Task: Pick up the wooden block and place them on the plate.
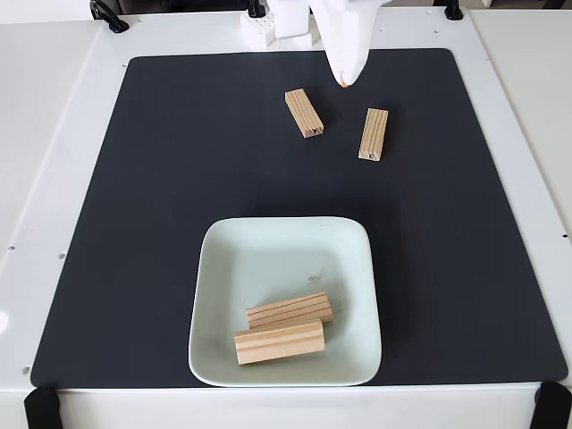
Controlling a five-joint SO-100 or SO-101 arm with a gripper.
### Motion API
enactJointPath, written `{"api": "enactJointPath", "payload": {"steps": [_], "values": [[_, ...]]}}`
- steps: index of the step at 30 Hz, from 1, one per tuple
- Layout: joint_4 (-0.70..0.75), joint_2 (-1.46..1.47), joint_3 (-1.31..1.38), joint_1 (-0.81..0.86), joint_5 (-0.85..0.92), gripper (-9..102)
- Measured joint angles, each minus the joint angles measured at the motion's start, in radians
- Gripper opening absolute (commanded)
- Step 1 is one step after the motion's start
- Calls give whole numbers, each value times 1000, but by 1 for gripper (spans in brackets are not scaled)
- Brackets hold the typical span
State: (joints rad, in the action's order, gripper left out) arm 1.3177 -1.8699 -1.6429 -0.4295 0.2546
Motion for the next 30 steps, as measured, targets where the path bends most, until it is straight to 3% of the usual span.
{"api": "enactJointPath", "payload": {"steps": [11,30], "values": [[187,-71,-35,-25,78,-1],[72,-55,-170,-71,408,-1]]}}
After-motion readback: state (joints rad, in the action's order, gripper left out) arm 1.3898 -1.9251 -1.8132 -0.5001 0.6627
